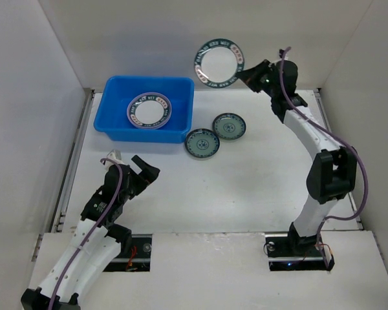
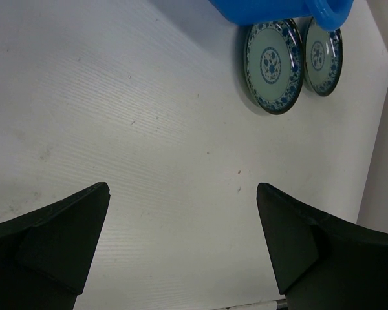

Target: Place the plates into the plastic bin on the countertop

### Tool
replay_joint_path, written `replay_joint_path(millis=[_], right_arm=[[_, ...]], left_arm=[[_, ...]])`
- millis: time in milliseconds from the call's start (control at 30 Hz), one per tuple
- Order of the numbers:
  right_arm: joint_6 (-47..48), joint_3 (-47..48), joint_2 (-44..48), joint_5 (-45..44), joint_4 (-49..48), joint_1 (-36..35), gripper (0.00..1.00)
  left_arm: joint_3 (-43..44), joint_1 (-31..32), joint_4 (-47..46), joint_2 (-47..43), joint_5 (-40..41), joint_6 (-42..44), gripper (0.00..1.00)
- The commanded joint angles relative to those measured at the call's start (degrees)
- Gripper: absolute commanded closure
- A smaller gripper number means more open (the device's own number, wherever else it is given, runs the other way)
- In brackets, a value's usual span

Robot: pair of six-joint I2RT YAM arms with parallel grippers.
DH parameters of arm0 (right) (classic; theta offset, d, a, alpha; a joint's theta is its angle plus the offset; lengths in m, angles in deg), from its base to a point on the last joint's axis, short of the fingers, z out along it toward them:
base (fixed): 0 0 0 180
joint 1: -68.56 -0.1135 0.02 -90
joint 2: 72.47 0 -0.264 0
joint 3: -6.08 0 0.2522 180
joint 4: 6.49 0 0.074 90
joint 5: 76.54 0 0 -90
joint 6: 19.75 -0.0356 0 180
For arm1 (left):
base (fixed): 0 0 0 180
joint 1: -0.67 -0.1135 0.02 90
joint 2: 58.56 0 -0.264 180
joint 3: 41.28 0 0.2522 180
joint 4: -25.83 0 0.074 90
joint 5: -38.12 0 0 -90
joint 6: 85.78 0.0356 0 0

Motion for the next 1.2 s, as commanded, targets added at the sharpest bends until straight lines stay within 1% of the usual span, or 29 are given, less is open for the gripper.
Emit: replay_joint_path(millis=[0, 133, 267, 367, 533, 633, 767, 1000, 1167], right_arm=[[3.1, 8.0, -3.1, 1.3, 1.5, -5.9, 0.96], [5.9, 15.9, -9.4, 1.8, 1.2, -11.8, 0.96], [9.6, 24.8, -18.0, 4.2, -2.2, -16.5, 0.97], [10.0, 32.2, -25.1, 5.2, -2.5, -18.7, 0.97], [10.5, 41.2, -34.3, 4.4, -3.5, -21.0, 0.97], [10.8, 43.8, -37.9, 3.7, -5.1, -21.7, 0.96], [10.8, 47.0, -41.5, 3.4, -4.9, -22.2, 0.94], [11.9, 47.4, -45.1, 3.4, -3.7, -23.3, 0.90], [13.4, 47.4, -45.8, 3.4, -3.5, -24.9, 0.82]], left_arm=[[0.7, -0.4, 0.6, -1.0, -0.4, -1.9, 0.00], [1.3, 0.1, 0.6, -0.9, -0.4, -1.6, 0.00], [1.7, 0.2, 1.0, -1.1, -0.4, -0.9, 0.00], [2.1, 0.1, 1.4, -1.3, -0.6, -0.3, 0.00], [2.4, 0.2, 2.1, -1.8, -0.7, -0.2, 0.00], [2.3, 0.3, 2.7, -2.5, -0.7, -0.2, 0.00], [1.9, 0.3, 3.7, -3.8, -0.9, -0.3, 0.00], [2.5, 0.3, 5.7, -4.1, -1.7, 0.6, 0.00], [2.7, -0.2, 6.6, -4.7, -2.3, 1.0, 0.00]])
